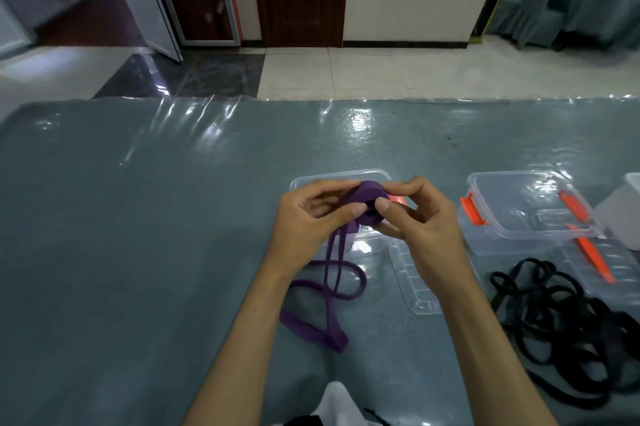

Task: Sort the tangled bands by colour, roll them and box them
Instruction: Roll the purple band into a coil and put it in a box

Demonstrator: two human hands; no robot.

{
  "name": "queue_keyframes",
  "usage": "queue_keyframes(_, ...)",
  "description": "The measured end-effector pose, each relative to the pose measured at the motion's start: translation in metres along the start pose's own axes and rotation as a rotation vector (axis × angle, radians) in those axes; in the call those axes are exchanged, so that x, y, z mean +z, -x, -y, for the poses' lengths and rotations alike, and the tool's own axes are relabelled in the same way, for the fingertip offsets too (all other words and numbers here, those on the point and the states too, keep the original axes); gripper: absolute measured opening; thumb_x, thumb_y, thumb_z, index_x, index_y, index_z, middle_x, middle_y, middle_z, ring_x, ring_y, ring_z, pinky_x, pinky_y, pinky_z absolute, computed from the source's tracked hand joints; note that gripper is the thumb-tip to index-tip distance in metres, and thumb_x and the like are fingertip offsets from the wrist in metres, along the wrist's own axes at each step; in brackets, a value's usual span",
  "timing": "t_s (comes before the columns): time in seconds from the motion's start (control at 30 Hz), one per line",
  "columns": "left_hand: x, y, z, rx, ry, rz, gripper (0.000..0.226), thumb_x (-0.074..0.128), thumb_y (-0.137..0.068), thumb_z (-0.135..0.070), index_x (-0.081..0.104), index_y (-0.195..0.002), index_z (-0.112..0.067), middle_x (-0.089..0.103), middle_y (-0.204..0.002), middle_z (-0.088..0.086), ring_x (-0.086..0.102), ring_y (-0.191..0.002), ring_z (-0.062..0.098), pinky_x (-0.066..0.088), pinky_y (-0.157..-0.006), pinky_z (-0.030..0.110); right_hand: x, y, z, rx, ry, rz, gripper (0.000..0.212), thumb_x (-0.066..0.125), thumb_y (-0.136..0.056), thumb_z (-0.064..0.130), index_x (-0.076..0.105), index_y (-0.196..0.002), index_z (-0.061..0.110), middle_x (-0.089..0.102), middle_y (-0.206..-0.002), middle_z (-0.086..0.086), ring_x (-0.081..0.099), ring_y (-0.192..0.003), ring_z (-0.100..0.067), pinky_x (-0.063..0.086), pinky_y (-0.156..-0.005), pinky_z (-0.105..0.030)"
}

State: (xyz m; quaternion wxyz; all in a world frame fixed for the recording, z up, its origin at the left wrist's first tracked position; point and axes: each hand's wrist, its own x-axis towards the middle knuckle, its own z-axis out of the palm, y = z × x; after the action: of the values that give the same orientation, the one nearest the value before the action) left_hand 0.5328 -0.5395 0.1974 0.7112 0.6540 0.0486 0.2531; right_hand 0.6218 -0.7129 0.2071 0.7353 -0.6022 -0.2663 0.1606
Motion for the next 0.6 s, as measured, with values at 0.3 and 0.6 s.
queue_keyframes(0.3, 0.023, 0.024, 0.002, 0.065, 0.015, -0.092, 0.033, 0.080, -0.087, 0.004, 0.077, -0.117, -0.010, 0.074, -0.115, 0.017, 0.074, -0.107, 0.017, 0.059, -0.087, 0.023, 0.008, 0.016, 0.006, -0.084, -0.043, -0.059, 0.016, 0.075, -0.097, 0.011, 0.073, -0.112, 0.014, 0.076, -0.108, -0.009, 0.075, -0.107, -0.033, 0.065, -0.084, -0.043)
queue_keyframes(0.6, 0.022, 0.039, 0.000, 0.064, 0.030, -0.210, 0.018, 0.084, -0.084, 0.001, 0.079, -0.100, -0.005, 0.080, -0.105, 0.008, 0.078, -0.103, 0.022, 0.060, -0.090, 0.027, 0.001, 0.024, 0.011, -0.050, 0.171, -0.011, 0.024, 0.086, -0.082, 0.021, 0.073, -0.102, 0.026, 0.073, -0.086, 0.003, 0.073, -0.087, -0.037, 0.064, -0.084, -0.048)
